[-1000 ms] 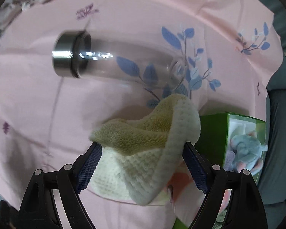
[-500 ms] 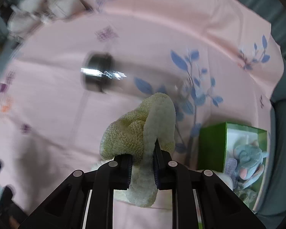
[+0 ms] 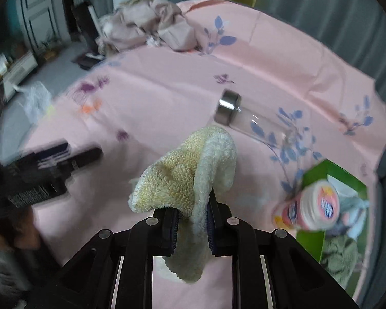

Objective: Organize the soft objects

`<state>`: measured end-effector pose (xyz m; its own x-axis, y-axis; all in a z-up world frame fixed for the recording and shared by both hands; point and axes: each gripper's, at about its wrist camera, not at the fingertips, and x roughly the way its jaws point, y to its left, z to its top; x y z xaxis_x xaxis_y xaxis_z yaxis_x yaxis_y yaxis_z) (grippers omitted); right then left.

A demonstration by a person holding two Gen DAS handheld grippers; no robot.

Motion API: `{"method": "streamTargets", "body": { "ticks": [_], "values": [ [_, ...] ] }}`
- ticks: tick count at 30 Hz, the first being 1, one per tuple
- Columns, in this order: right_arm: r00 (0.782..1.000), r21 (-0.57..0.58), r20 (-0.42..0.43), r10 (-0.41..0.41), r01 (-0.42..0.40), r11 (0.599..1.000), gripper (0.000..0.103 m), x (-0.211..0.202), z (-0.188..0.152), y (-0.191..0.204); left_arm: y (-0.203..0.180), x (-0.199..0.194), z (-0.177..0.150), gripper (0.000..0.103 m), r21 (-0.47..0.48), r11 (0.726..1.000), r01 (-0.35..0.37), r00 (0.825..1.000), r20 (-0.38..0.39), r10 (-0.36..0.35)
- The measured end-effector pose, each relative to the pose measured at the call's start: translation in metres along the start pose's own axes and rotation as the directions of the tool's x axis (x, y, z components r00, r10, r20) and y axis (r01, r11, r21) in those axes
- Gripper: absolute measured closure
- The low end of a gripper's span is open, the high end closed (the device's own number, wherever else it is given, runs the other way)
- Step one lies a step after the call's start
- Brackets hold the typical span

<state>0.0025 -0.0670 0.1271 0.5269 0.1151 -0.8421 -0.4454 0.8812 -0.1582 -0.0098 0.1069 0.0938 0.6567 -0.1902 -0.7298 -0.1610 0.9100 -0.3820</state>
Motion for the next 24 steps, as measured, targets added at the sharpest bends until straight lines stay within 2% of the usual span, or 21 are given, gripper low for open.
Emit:
{"method": "streamTargets", "body": {
  "ticks": [2,4,6,8,9,10,12,14,17,21,24],
  "values": [
    [1.0,0.014,-0.007,0.015,-0.015,1.0,0.084,0.011,-0.016,0.01,-0.001,0.001,-0.001,0.014,0.007,1.0,-0.006,1.0,-0.001,0.006],
    [0.994,0.058,-0.033,0.108,-0.106,0.993,0.084,0.024,-0.03,0.012,-0.002,0.001,-0.002,0.014,0.017,1.0,-0.011,1.0,-0.007,0.011],
    [0.978,0.113,-0.092,0.189,-0.178,0.977,0.084,0.043,-0.041,0.012,-0.001,0.002,-0.003,0.014,0.025,1.0,-0.018,1.0,-0.01,0.019],
    [0.961,0.16,-0.157,0.229,-0.204,0.966,0.083,0.063,-0.048,0.011,-0.002,0.002,-0.003,0.014,0.028,0.999,-0.021,1.0,-0.009,0.022],
    [0.958,0.179,-0.162,0.235,-0.206,0.962,0.082,0.067,-0.051,0.011,-0.002,0.002,-0.003,0.014,0.03,0.999,-0.022,1.0,-0.009,0.022],
    [0.955,0.21,-0.152,0.255,-0.221,0.952,0.077,0.07,-0.052,0.006,-0.003,0.002,-0.004,0.014,0.035,0.999,-0.022,1.0,-0.011,0.022],
    [0.945,0.247,-0.141,0.294,-0.255,0.935,0.062,0.066,-0.052,-0.001,-0.004,0.003,-0.005,0.014,0.045,0.999,-0.024,1.0,-0.015,0.025],
    [0.934,0.28,-0.117,0.337,-0.295,0.914,0.031,0.059,-0.053,-0.01,-0.005,0.004,-0.006,0.014,0.055,0.998,-0.031,0.999,-0.023,0.032],
    [0.927,0.326,-0.034,0.374,-0.343,0.881,0.027,0.038,-0.056,-0.03,-0.006,0.006,-0.007,0.014,0.061,0.998,-0.034,0.999,-0.039,0.036],
    [0.939,0.38,0.04,0.342,-0.331,0.864,0.027,0.018,-0.064,-0.053,-0.012,0.009,-0.012,0.014,0.083,0.996,-0.027,0.998,-0.06,0.032],
    [0.943,0.454,0.078,0.322,-0.322,0.831,0.027,0.017,-0.069,-0.07,-0.02,0.012,-0.019,0.015,0.111,0.994,0.0,0.995,-0.103,0.012]
  ]
}}
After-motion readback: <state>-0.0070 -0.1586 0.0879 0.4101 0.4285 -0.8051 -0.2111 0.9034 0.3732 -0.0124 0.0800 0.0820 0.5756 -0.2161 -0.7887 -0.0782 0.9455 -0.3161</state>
